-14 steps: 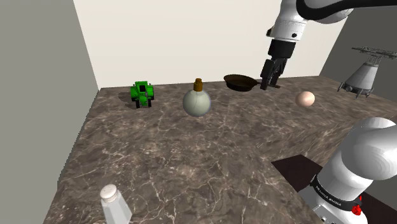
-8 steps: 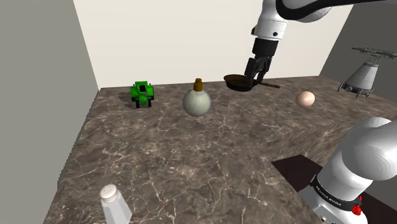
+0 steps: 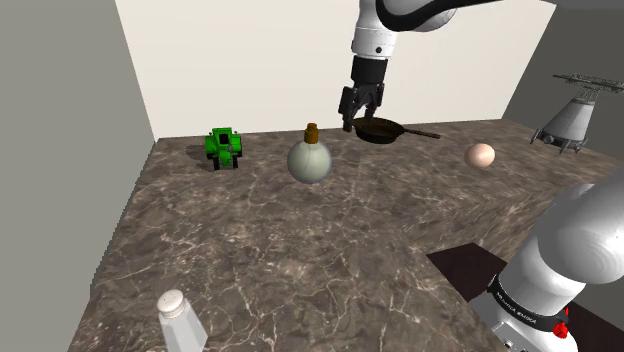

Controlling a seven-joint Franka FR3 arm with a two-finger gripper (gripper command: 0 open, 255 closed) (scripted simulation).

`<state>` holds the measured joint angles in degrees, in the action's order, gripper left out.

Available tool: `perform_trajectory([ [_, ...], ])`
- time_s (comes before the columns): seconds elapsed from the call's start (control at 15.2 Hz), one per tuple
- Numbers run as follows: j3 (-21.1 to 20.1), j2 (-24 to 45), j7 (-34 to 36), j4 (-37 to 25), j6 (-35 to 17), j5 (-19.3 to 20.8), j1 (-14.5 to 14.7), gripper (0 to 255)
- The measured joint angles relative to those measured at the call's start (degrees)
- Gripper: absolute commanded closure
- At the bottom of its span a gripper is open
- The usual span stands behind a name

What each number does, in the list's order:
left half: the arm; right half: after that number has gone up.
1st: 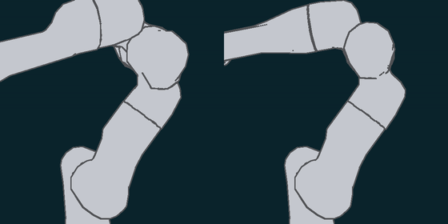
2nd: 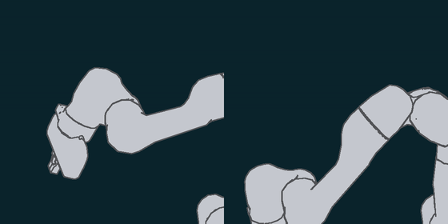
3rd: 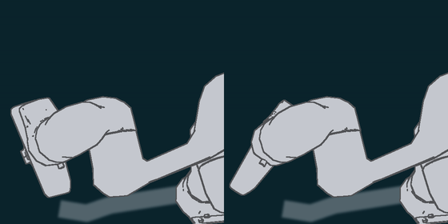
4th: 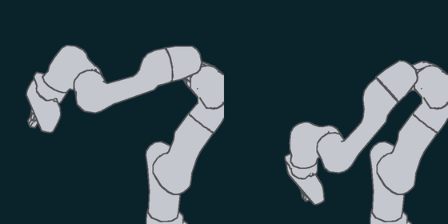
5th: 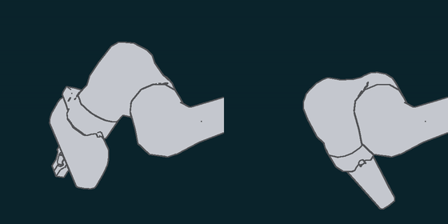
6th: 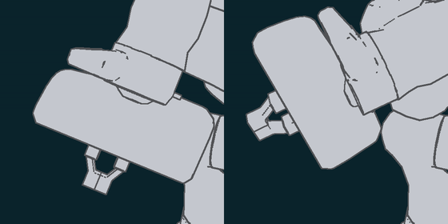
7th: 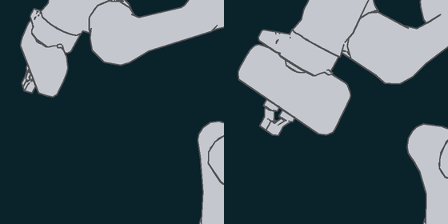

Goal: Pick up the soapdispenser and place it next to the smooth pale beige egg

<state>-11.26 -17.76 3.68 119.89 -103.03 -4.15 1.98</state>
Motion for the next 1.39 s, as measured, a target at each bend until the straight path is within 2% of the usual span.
perform_trajectory([
  [0.53,-4.8,18.1,7.4,-18.7,0.7,6.0,1.9,0],
  [0.73,-5.1,20.1,8.1,-19.4,-0.6,6.9,2.2,0],
  [1.06,-5.1,20.8,8.3,-16.8,-3.8,7.2,2.2,0],
  [1.39,-5.1,20.8,8.4,-16.2,-4.4,7.2,2.2,0],
])
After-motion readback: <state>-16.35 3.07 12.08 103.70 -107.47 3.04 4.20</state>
